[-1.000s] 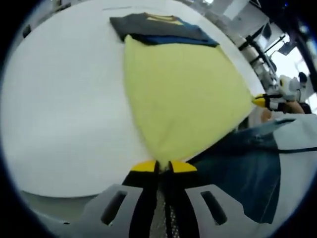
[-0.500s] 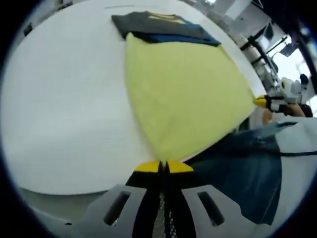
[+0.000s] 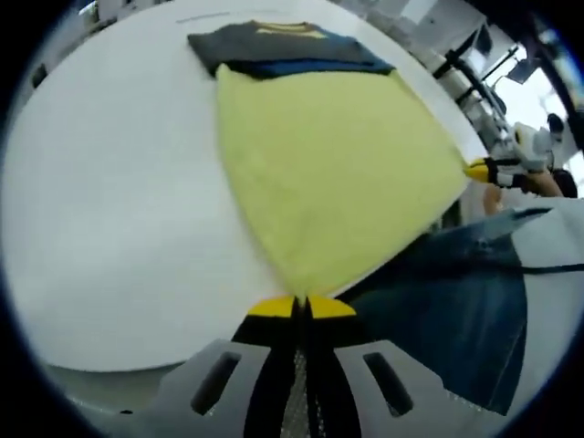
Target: Fold the garment on the visible template until the final outline fits inside the template.
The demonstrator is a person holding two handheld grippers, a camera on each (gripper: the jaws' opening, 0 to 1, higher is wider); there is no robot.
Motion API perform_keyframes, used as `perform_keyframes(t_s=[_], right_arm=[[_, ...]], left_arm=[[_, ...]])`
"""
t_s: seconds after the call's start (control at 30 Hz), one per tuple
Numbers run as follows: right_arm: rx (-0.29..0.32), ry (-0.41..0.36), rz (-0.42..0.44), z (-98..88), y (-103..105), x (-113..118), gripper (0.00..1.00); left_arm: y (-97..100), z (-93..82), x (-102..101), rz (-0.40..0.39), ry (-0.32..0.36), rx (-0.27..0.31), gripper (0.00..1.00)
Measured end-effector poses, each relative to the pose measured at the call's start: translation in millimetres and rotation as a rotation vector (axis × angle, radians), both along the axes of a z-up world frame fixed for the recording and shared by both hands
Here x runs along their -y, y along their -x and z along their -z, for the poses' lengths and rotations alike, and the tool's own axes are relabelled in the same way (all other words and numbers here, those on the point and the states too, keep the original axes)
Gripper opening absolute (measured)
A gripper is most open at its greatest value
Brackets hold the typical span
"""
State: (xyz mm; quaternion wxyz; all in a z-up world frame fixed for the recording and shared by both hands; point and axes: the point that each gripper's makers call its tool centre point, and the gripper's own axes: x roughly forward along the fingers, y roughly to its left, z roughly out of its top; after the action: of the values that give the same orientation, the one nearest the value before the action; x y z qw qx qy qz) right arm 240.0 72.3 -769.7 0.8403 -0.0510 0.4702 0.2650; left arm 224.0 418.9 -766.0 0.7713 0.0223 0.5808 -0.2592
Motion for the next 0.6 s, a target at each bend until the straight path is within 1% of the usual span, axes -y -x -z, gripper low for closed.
perform_keyframes(t_s=[0.2, 0.33, 0.5, 0.6], right_arm=[[0.001, 0.0, 0.003, 0.3, -0.3, -0.3, 0.04], [0.004, 0.005, -0.01, 0.3, -0.5, -0.4, 0.04], [-0.001, 0.011, -0.032, 0.8, -0.5, -0.9, 0.04], [0.0, 0.021, -0.044, 0.9, -0.3, -0.9, 0.04]], left_arm=[[-0.1, 0.2, -0.7, -0.016, 0.007, 0.002, 0.0], [-0.1, 0.1, 0.1, 0.019, 0.002, 0.014, 0.0], [-0.2, 0.1, -0.2, 0.014, 0.009, 0.011, 0.0], [0.4, -0.2, 0.5, 0.036, 0.005, 0.026, 0.0]])
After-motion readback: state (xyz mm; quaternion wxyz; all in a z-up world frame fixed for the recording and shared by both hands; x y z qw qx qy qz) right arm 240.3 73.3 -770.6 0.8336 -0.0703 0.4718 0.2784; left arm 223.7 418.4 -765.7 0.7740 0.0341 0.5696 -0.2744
